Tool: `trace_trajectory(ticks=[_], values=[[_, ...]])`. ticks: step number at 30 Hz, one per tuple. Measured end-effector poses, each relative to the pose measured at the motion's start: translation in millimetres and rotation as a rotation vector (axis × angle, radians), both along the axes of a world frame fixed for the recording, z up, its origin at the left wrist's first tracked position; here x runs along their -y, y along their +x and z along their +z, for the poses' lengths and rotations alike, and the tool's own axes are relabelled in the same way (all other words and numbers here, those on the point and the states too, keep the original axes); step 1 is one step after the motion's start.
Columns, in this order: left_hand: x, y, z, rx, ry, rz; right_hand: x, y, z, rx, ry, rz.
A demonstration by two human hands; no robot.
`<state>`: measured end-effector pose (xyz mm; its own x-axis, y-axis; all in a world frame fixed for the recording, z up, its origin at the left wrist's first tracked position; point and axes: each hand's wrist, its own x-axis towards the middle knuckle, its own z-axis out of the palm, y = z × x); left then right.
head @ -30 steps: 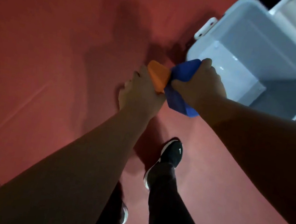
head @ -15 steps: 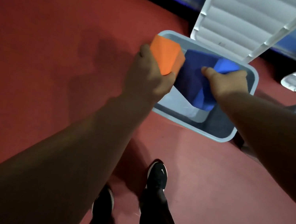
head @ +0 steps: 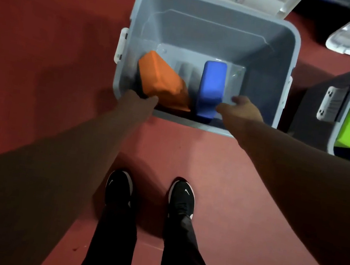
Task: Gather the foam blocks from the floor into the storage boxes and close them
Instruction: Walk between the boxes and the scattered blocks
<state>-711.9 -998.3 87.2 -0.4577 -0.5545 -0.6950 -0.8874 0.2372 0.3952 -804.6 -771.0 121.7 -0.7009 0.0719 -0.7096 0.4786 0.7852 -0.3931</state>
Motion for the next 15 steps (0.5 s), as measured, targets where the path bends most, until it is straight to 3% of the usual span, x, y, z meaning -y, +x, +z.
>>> trace_trajectory(ticks=[5,7,12,15], values=[[6.4,24.3,-9.9,-0.045,-0.018,-0.115,7.8,21.8,-2.3,0.14,0.038,0.094],[7.9,28.6,-12.5,0.022,-0.013,-0.162,16.3,27.0,-1.8,0.177,0.023,0.108],[6.8,39.4,-12.1,-0.082,0.137,-0.108,45.1,33.1,2.3,0.192,0.016,0.19],[15.5,54.7,-1.7,-0.034,0.155,-0.149,72.6,36.1,2.8,0.206,0.01,0.254]])
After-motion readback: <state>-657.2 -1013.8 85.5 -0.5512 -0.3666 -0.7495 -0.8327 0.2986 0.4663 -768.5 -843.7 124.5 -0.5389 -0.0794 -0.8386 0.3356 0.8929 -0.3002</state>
